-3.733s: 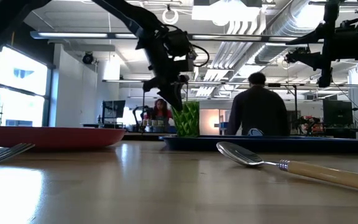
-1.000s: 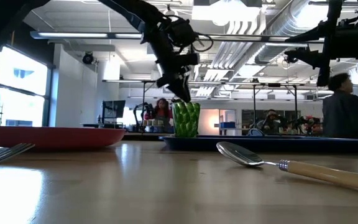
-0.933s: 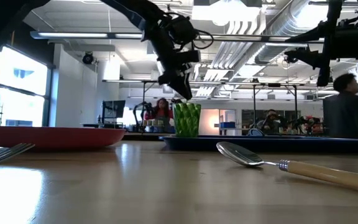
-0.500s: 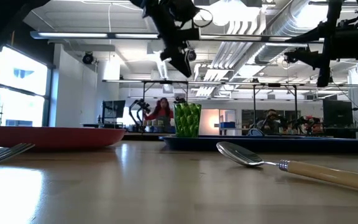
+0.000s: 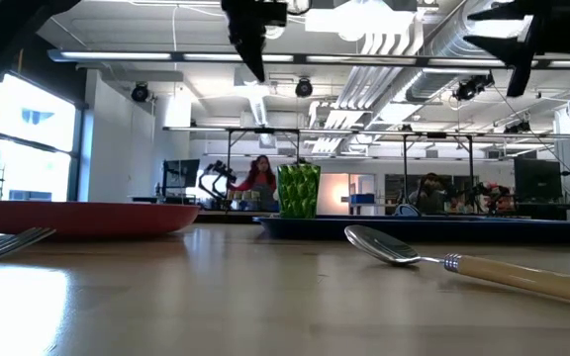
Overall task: Pick and place plate/cup/fork/spoon on tray
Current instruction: Put the orange spoon on the blue tray
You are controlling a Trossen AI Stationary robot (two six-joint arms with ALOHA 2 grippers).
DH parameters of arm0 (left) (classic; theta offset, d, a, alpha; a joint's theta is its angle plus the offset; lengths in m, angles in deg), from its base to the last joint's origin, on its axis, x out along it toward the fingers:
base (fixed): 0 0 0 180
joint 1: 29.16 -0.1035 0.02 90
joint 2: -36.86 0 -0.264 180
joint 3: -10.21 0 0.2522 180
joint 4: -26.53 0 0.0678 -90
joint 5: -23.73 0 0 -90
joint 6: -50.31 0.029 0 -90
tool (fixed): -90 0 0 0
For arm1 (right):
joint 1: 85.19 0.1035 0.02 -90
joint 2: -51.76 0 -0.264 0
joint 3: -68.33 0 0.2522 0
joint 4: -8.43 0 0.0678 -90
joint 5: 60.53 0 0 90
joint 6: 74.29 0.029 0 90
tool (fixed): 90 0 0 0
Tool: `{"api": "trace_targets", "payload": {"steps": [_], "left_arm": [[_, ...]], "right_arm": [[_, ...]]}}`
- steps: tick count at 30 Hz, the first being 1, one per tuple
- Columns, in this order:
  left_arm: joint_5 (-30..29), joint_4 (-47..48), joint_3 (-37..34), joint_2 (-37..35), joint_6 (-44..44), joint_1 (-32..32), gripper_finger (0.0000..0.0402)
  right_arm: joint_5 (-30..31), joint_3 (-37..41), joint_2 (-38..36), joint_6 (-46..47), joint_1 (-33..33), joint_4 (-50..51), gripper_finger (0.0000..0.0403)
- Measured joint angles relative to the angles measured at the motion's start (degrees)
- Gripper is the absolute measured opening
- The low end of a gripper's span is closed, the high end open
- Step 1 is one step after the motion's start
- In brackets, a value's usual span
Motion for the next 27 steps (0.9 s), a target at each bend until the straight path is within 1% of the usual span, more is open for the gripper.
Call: {"api": "trace_targets", "payload": {"steps": [3,5,13,17,21,24,27], "left_arm": [[2.0,1.5,-1.5,-2.2,-3.6,-0.6,0.0081],[4.1,3.3,-1.5,-3.3,-6.2,-0.8,0.008],[10.4,4.2,-1.7,-8.1,-11.5,-0.8,0.0079],[10.7,4.1,-1.7,-10.5,-13.4,-0.4,0.0079],[10.6,4.1,-1.7,-12.2,-14.8,0.4,0.008],[10.7,4.3,-1.7,-13.0,-15.9,1.3,0.008],[10.6,3.2,-4.9,-15.0,-16.3,2.6,0.0077]], "right_arm": [[-1.3,-3.5,1.5,-1.8,0.0,2.5,0.0126],[-2.1,-6.3,3.9,-2.2,0.0,5.3,0.0126],[-8.0,-19.6,18.7,-1.3,0.0,17.8,0.0126],[-11.4,-25.9,25.9,2.9,0.0,24.8,0.0126],[-16.1,-30.4,32.2,7.8,0.0,31.6,0.0126],[-18.4,-32.2,36.8,10.6,1.1,33.0,0.0126],[-18.6,-33.3,41.0,12.8,3.5,33.0,0.0126]]}}
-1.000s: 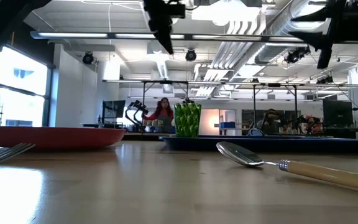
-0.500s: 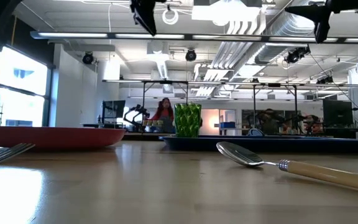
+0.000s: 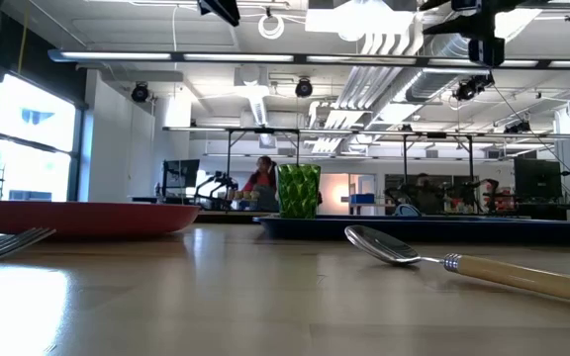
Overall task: Pick and place plate/cup/fork/spoon on tray
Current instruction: Put the orange spoon on the blue tray
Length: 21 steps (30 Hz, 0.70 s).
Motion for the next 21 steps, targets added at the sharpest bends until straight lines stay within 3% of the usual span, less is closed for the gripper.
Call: {"api": "trace_targets", "payload": {"steps": [13,21], "left_arm": [[-0.1,-19.8,-34.0,-21.6,-5.7,3.6,0.0074],[-0.3,-26.7,-45.1,-31.7,-9.1,5.9,0.0074]], "right_arm": [[2.1,-4.1,13.7,9.8,8.2,-0.2,0.0126],[1.9,-4.1,21.0,18.6,12.6,-1.4,0.0126]]}}
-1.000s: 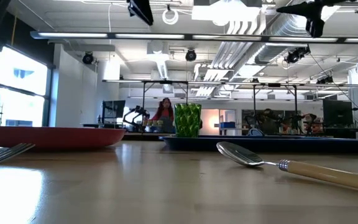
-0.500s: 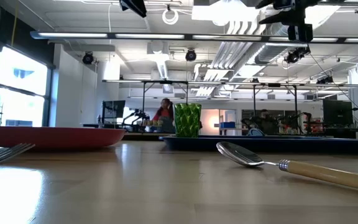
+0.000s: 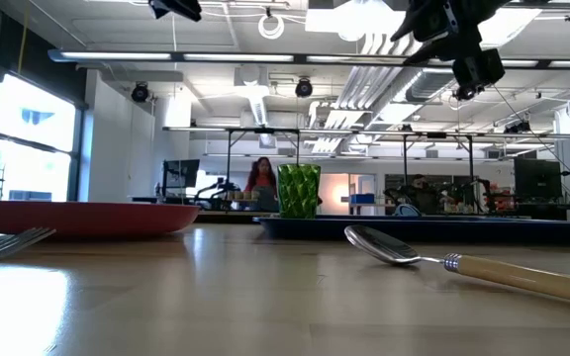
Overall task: Pick and place plate/cup/fork/spoon on tray
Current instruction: Put the orange spoon on the blue tray
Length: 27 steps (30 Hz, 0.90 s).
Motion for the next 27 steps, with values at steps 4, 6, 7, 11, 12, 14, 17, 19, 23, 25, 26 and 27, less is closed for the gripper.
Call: {"api": "trace_targets", "payload": {"steps": [4,6,7,11,12,14,17,19,23,25,26,27], "left_arm": [[0.0,-0.8,-2.8,-3.5,-0.5,0.7,0.0074],[0.0,-0.8,-3.5,-4.9,-0.5,0.9,0.0074],[0.0,-0.7,-3.7,-5.7,-0.4,0.9,0.0074],[-0.5,-0.9,-4.6,-8.4,0.3,0.9,0.0074],[-0.7,-0.8,-4.7,-8.9,0.6,0.9,0.0074],[-1.3,-1.2,-5.2,-10.2,1.1,0.9,0.0074],[-1.4,-1.3,-5.7,-11.5,1.2,0.9,0.0074],[-1.4,-1.2,-6.1,-12.2,1.2,0.9,0.0074],[-1.5,-1.1,-6.4,-13.1,1.2,0.9,0.0074],[-1.5,-1.1,-6.4,-13.4,1.5,0.9,0.0074],[-1.5,-1.1,-6.4,-13.4,1.6,0.9,0.0074],[-1.5,-1.1,-6.4,-13.4,1.7,0.9,0.0074]], "right_arm": [[0.6,0.0,3.6,3.5,2.8,-4.6,0.0126],[1.6,-1.3,5.9,4.8,4.1,-4.3,0.0126],[2.0,-2.5,7.2,5.2,4.7,-3.5,0.0126],[2.6,-10.3,13.2,4.6,6.5,4.2,0.0126],[2.6,-12.5,14.9,4.3,6.9,7.0,0.0126],[2.6,-17.3,18.4,4.1,7.4,13.0,0.0126],[2.7,-22.3,22.8,4.0,8.4,19.6,0.0126],[2.7,-24.5,25.5,4.0,9.3,21.6,0.0126],[2.1,-26.5,29.5,4.2,11.3,22.3,0.0126],[1.6,-26.5,31.1,5.5,12.3,22.2,0.0126],[1.2,-26.5,31.8,6.2,12.8,22.2,0.0126],[1.0,-26.5,32.5,7.2,13.4,22.2,0.0126]]}}
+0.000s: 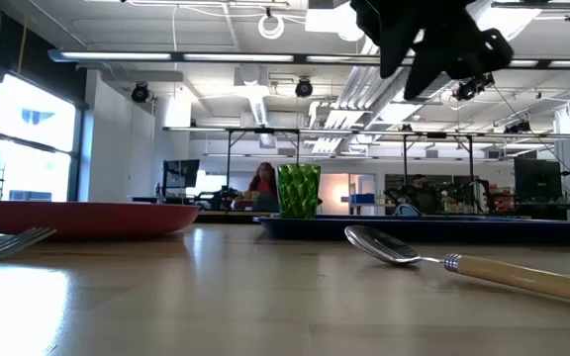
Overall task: Pick and place plate/cup/fork/spoon on tray
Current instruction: Put the orange spoon on the blue tray
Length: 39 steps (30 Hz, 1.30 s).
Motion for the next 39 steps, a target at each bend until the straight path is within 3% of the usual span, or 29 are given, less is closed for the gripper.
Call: {"api": "trace_targets", "payload": {"steps": [12,25,39], "left_arm": [[0.0,0.0,0.0,0.2,1.0,0.0,0.0074],[0.0,0.0,0.0,0.2,0.9,0.0,0.0074],[0.0,0.0,0.0,0.2,0.0,0.0,0.0074]], "right_arm": [[-1.3,0.0,8.6,6.9,5.3,-0.7,0.0126],[-1.0,0.0,14.9,8.7,8.1,-8.2,0.0126],[4.9,0.0,16.6,10.7,9.4,-9.0,0.0126]]}}
